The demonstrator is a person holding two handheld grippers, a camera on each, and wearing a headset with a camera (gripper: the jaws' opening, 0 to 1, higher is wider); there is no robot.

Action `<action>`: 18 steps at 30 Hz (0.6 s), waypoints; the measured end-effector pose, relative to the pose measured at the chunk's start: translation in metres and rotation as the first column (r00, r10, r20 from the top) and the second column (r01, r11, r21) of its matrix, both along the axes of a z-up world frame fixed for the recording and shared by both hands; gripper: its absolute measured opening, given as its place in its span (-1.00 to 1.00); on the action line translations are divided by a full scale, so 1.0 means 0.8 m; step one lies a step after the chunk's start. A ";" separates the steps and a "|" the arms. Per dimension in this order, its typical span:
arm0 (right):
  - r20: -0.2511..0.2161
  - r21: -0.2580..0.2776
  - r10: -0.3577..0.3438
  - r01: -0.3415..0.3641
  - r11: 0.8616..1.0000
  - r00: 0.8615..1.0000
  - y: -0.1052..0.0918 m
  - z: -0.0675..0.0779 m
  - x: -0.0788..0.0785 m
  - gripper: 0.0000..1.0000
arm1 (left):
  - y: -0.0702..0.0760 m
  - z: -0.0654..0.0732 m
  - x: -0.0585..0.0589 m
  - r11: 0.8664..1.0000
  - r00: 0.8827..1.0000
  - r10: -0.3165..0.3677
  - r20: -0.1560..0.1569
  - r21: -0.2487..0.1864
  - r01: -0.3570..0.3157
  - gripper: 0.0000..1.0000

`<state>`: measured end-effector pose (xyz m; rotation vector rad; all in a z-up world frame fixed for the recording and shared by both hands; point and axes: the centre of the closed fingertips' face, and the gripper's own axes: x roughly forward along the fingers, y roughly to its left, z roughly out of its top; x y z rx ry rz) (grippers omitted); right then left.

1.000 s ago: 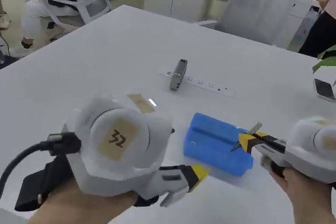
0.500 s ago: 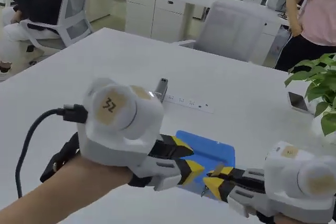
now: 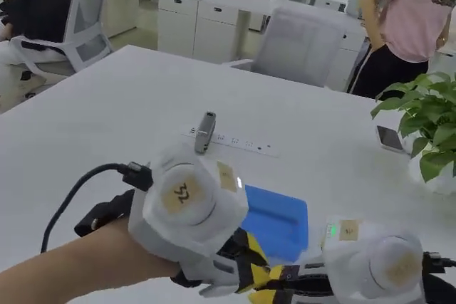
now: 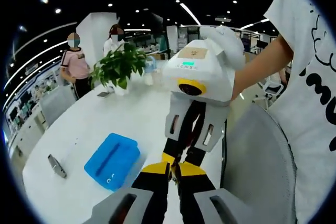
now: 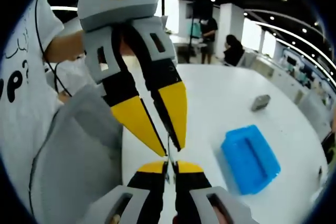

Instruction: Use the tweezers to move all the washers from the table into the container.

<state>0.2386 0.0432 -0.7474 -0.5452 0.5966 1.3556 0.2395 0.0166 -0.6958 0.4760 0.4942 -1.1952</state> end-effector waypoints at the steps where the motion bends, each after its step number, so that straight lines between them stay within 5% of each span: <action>1: -0.002 -0.008 0.003 -0.003 1.000 1.000 0.000 -0.002 0.000 -0.95 | 0.000 -0.002 -0.003 1.000 1.000 -0.010 -0.006 0.001 0.010 -0.99; 3: 0.016 -0.027 0.011 -0.011 1.000 1.000 -0.003 -0.006 0.003 -0.95 | -0.001 -0.004 -0.005 1.000 1.000 -0.030 0.000 0.003 0.030 -1.00; 5: 0.018 -0.047 0.012 -0.011 0.999 1.000 -0.007 -0.011 0.006 -0.94 | -0.001 -0.008 -0.006 0.998 0.998 -0.057 0.025 0.028 0.057 -1.00; 7: 0.048 -0.079 0.023 -0.019 0.997 0.999 -0.013 -0.017 0.011 -0.94 | 0.001 -0.014 -0.003 0.993 0.992 -0.094 0.083 0.074 0.087 -1.00; 10: 0.074 -0.141 0.045 -0.034 0.989 0.996 -0.021 -0.028 0.016 -0.93 | -0.001 -0.030 0.001 0.986 0.985 -0.136 0.104 0.113 0.124 -1.00; 15: 0.096 -0.237 0.092 -0.067 0.969 0.991 -0.026 -0.059 0.024 -0.94 | 0.004 -0.069 0.014 0.969 0.981 -0.171 0.094 0.195 0.150 -1.00; 18: 0.055 -0.252 0.090 -0.073 0.965 0.994 -0.024 -0.077 0.030 -0.94 | 0.008 -0.087 0.022 0.973 0.987 -0.156 0.045 0.177 0.146 -1.00</action>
